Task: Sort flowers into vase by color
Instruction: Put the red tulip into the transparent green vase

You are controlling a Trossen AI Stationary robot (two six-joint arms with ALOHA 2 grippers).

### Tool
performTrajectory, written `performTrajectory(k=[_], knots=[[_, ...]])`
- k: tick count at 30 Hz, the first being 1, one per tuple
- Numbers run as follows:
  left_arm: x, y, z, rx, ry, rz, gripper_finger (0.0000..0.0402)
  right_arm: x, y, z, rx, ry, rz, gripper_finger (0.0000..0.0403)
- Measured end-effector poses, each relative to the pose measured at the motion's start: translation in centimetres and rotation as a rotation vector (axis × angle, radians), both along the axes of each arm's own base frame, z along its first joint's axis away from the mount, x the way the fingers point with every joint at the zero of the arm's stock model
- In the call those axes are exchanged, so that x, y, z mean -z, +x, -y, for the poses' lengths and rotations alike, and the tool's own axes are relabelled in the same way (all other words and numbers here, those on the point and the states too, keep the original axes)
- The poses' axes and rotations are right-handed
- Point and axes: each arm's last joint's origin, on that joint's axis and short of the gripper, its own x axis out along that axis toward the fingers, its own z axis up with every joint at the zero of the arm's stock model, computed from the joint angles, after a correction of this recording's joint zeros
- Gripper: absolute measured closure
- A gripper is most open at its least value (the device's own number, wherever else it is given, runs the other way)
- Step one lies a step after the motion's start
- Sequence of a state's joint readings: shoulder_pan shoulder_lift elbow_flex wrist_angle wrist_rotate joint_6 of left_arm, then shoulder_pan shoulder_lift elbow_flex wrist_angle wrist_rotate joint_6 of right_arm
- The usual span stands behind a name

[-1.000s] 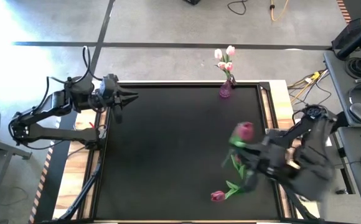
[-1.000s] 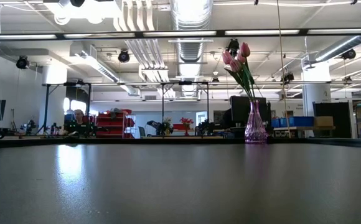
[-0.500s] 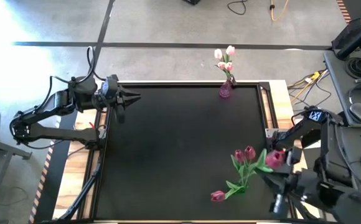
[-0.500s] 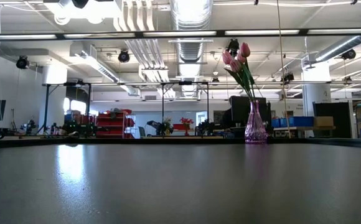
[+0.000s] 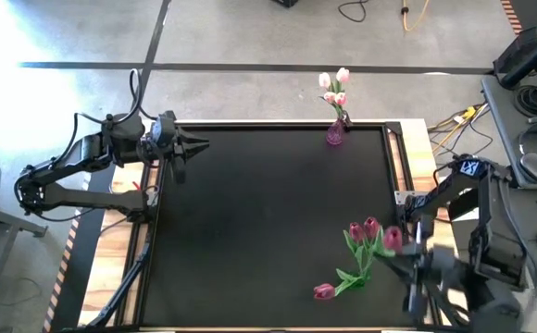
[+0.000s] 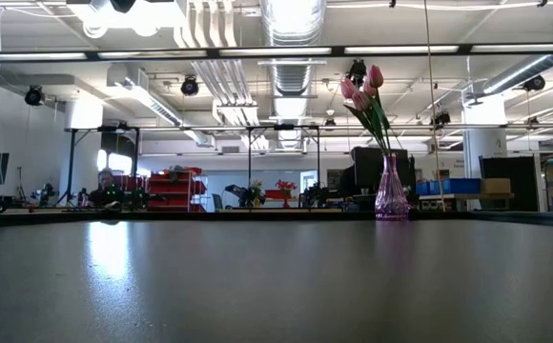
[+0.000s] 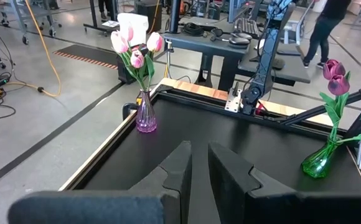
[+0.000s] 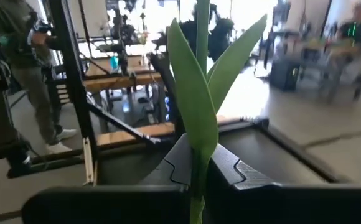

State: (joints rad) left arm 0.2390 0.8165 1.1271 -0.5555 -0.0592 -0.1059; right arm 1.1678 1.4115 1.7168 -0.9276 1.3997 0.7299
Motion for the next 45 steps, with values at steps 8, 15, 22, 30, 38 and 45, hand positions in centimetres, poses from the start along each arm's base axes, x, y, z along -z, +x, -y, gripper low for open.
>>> performTrajectory(k=[8, 15, 22, 30, 38, 45], knots=[[0.0, 0.0, 0.0, 0.000, 0.000, -0.002, 0.0363, 0.9, -0.9, 2.0, -0.002, 0.100, -0.065, 0.0393], [0.0, 0.0, 0.0, 0.000, 0.000, -0.002, 0.0363, 3.3, -0.7, 1.4, 0.009, 0.065, -0.089, 0.0394], [0.0, 0.0, 0.0, -0.001, 0.000, 0.001, 0.0363, 6.3, -0.7, 1.2, 0.033, 0.024, -0.117, 0.0394], [0.0, 0.0, 0.0, -0.001, 0.001, 0.002, 0.0363, 8.1, -0.7, 1.3, 0.047, 0.006, -0.130, 0.0394], [0.0, 0.0, 0.0, 0.001, 0.007, -0.001, 0.0363, 9.3, -0.8, 1.3, 0.038, 0.066, -0.199, 0.0393], [0.0, 0.0, 0.0, 0.004, 0.018, -0.008, 0.0363, 9.4, -0.8, 1.2, 0.031, 0.148, -0.255, 0.0386]])
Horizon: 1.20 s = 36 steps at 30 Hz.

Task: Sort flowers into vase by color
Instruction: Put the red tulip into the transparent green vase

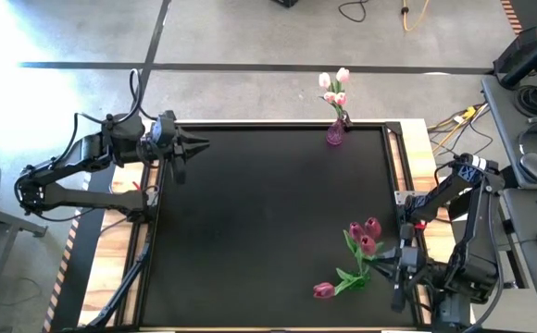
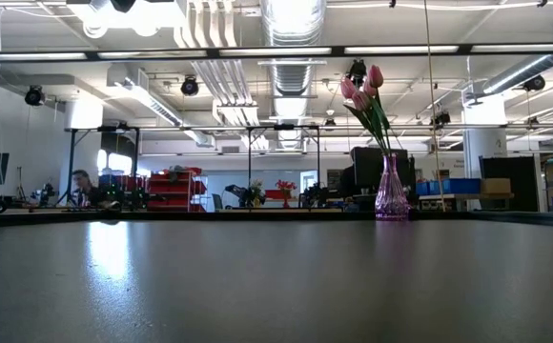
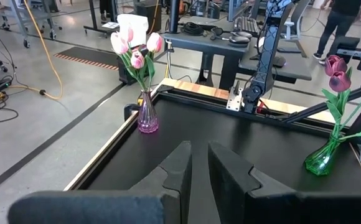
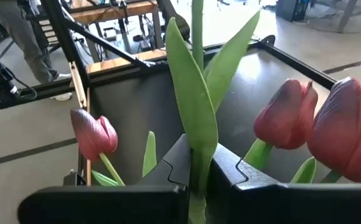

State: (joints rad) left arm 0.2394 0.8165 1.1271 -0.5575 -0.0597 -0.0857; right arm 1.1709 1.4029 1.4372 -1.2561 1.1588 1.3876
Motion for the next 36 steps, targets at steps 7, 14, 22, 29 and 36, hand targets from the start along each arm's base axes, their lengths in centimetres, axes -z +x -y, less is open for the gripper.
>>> performTrajectory(k=[7, 14, 22, 29, 36], knots=[[0.00, 0.02, 0.06, 0.019, -0.006, 0.002, 0.0363, 0.15, -0.11, 0.13, 0.022, 0.062, -0.023, 0.0342], [-0.01, 0.02, 0.07, 0.021, -0.016, 0.006, 0.0363, 0.21, -0.14, 0.12, 0.022, 0.085, -0.047, 0.0278], [-0.06, 0.04, 0.12, 0.037, -0.028, 0.013, 0.0363, -0.08, 0.10, 0.27, 0.034, 0.098, -0.042, 0.0239], [-0.06, 0.02, 0.13, 0.039, -0.036, 0.016, 0.0363, -0.08, 0.68, 0.61, 0.050, 0.081, -0.047, 0.0276], [-0.05, 0.00, 0.14, 0.039, -0.037, 0.013, 0.0363, 0.39, 0.84, 0.51, 0.026, 0.084, -0.156, 0.0384]])
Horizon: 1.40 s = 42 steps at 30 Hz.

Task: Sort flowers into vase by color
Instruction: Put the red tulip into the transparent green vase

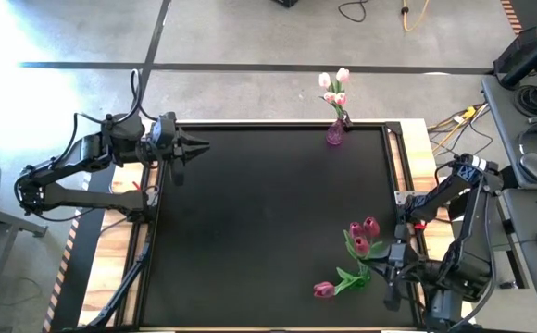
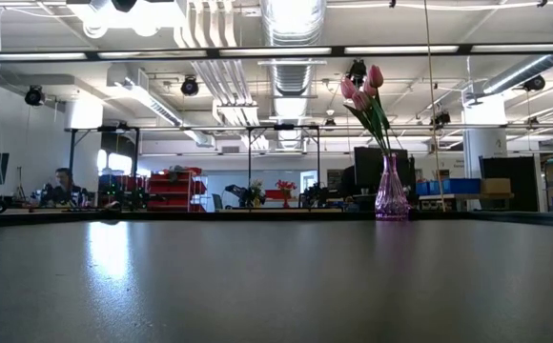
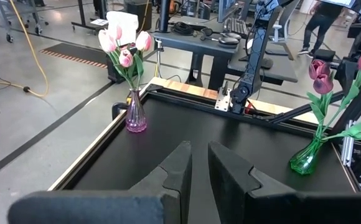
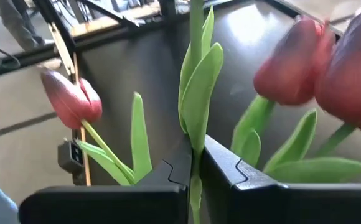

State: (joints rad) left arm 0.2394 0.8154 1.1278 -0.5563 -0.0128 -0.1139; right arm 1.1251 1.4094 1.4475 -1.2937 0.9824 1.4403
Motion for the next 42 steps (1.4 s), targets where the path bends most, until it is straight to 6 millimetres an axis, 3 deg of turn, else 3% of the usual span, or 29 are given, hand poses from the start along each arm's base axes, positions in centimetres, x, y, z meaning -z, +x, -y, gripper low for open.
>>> performTrajectory(k=[17, 24, 32, 37, 42], knots=[[0.0, 0.0, 0.0, 0.004, -0.001, -0.001, 0.0363, 2.7, -0.5, 0.5, 0.061, 0.048, -0.132, 0.0383], [0.0, 0.0, 0.0, 0.011, 0.022, -0.007, 0.0363, 1.9, -0.4, 0.3, 0.058, 0.085, -0.118, 0.0312], [0.0, 0.0, 0.0, 0.011, 0.020, -0.006, 0.0363, -0.5, -0.2, 0.0, 0.040, 0.148, -0.088, 0.0243], [0.0, 0.0, 0.0, 0.009, 0.010, -0.004, 0.0363, -1.2, -0.3, -0.1, 0.028, 0.167, -0.102, 0.0233], [0.1, 0.3, -0.1, 0.008, 0.004, -0.013, 0.0363, -1.3, 0.0, 0.4, 0.046, 0.146, -0.105, 0.0272]])
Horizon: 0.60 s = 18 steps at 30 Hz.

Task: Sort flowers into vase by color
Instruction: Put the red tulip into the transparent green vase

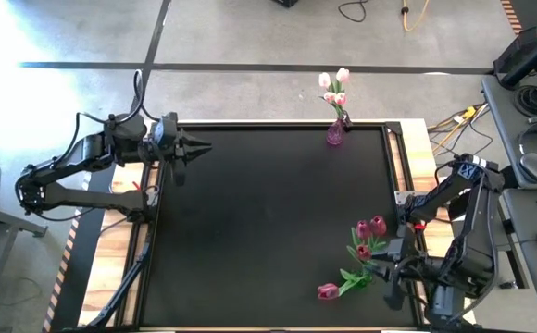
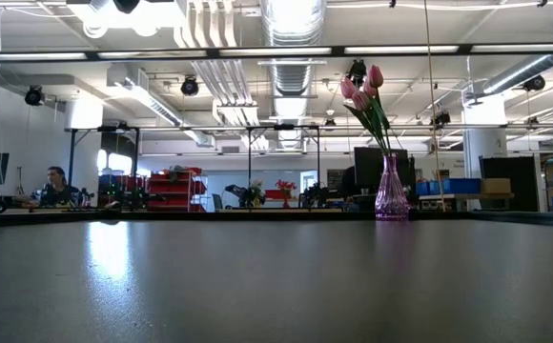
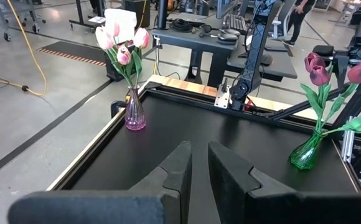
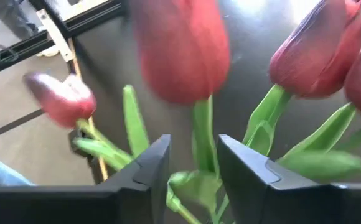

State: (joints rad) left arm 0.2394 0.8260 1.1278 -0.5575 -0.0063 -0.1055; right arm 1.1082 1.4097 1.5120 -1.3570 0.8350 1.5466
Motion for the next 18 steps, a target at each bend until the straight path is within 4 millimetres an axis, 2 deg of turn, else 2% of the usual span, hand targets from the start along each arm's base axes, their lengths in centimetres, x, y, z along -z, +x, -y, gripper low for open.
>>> performTrajectory(k=[3, 9, 14, 18], knots=[[0.1, 0.3, -0.1, 0.000, -0.002, -0.009, 0.0363, 0.0, 0.4, 0.3, 0.015, -0.008, 0.000, 0.0301], [0.4, 0.8, -0.1, 0.025, -0.014, -0.026, 0.0363, 0.0, 0.7, 0.4, 0.006, -0.032, -0.007, 0.0331], [0.5, 1.0, -0.2, 0.027, -0.008, -0.034, 0.0363, 0.5, 0.7, 0.4, -0.006, -0.061, -0.025, 0.0384], [0.5, 1.1, -0.2, 0.028, -0.007, -0.035, 0.0363, 1.1, 0.6, 0.4, -0.006, -0.080, -0.038, 0.0389]])
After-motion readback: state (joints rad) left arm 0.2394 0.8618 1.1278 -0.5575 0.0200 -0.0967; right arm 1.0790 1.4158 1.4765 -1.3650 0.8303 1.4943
